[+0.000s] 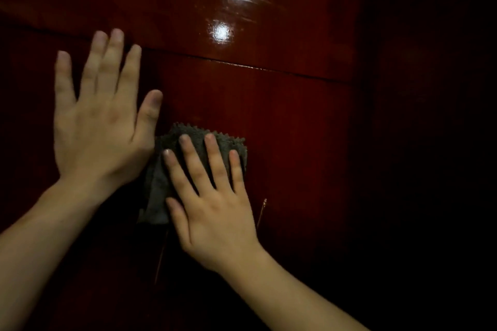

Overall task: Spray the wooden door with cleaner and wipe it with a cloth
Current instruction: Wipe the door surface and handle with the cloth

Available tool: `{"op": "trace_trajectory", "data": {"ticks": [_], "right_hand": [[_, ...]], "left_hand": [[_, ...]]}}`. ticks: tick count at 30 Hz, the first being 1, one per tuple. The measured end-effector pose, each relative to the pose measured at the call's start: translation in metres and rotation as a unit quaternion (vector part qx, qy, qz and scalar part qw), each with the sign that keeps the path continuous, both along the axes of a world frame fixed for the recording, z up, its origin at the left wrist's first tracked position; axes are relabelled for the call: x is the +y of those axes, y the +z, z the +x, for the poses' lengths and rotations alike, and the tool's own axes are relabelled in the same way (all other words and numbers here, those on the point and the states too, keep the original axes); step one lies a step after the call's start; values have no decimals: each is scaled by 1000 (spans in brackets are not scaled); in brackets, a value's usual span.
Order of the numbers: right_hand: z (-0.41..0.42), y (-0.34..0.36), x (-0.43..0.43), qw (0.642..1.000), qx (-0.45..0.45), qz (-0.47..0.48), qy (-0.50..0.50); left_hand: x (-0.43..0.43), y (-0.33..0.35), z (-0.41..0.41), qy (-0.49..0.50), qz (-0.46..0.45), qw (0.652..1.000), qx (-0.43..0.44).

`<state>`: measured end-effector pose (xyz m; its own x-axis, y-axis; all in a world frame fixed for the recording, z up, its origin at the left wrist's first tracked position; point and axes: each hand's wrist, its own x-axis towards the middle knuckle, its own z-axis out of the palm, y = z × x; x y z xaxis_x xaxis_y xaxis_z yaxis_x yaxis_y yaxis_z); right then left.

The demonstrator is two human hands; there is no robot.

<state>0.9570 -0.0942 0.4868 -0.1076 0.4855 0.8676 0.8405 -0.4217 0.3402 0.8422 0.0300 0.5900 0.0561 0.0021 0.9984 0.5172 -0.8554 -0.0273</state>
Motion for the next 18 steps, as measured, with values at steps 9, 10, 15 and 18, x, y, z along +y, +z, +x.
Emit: {"op": "trace_trajectory", "data": {"ticks": [9,10,15,18], "right_hand": [[140,-32,-109,973,180,128,-65],[146,-37,-118,966,212,136,-58],[130,-39,-104,942,270,188,-70],[95,-40,-71,955,233,163,-82]], "left_hand": [[-3,-4,-1,-13,-6,1000,11],[-3,-4,-1,-12,-6,1000,11],[-6,-5,-3,-1,-4,1000,14],[-9,-5,-4,10,-6,1000,20]]}}
